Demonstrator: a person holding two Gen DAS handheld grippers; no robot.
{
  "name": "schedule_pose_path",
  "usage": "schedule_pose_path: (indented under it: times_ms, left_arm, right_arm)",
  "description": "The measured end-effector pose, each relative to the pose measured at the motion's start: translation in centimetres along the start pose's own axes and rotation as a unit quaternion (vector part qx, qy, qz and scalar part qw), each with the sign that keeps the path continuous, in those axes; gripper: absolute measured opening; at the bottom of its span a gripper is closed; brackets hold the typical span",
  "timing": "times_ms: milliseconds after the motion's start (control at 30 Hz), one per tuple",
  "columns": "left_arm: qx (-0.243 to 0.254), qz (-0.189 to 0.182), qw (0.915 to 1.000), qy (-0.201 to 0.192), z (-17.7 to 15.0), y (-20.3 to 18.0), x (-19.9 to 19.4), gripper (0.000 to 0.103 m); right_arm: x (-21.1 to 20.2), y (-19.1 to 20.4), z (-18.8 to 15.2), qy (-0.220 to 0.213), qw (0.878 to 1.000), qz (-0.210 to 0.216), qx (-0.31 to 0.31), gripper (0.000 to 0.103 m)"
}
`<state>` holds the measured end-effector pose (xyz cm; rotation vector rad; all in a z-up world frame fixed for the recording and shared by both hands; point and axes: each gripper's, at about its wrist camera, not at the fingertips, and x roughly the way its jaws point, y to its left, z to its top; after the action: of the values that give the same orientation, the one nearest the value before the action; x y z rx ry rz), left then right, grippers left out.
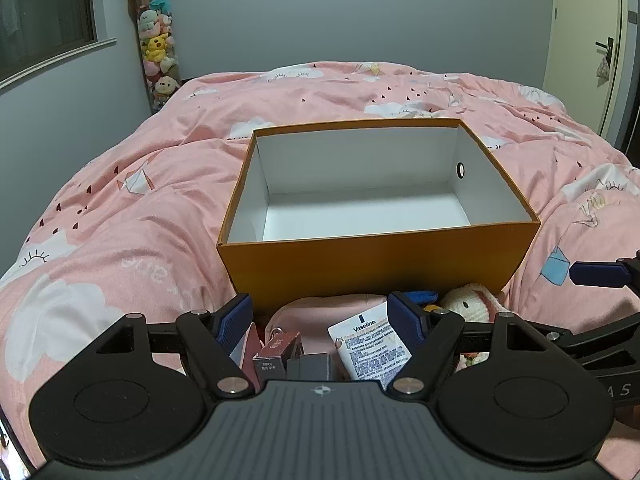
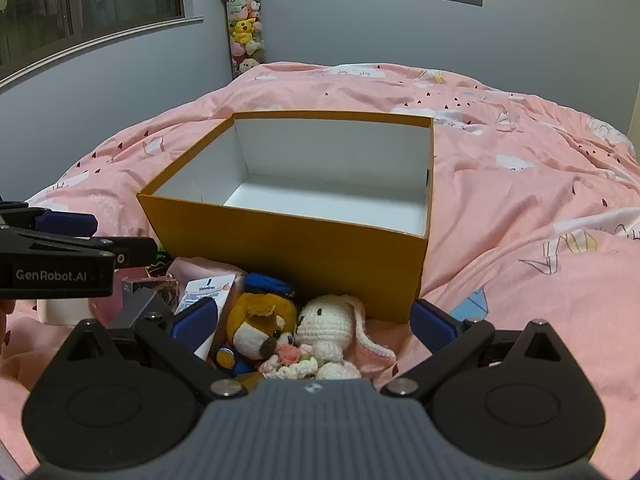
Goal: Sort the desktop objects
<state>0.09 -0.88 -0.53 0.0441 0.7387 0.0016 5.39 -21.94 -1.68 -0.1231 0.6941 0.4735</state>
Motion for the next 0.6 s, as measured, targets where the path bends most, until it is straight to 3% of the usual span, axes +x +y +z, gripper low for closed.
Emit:
schedule_pose_path:
  times_ms: [600]
  left_arm:
    - [-0.005, 0.003, 0.9999, 0.012, -0.18, 0.16, 0.30, 0.088]
  right_arm:
    - [0.66, -0.50, -0.30, 0.019, 1.000, -0.004, 0.013, 0.102]
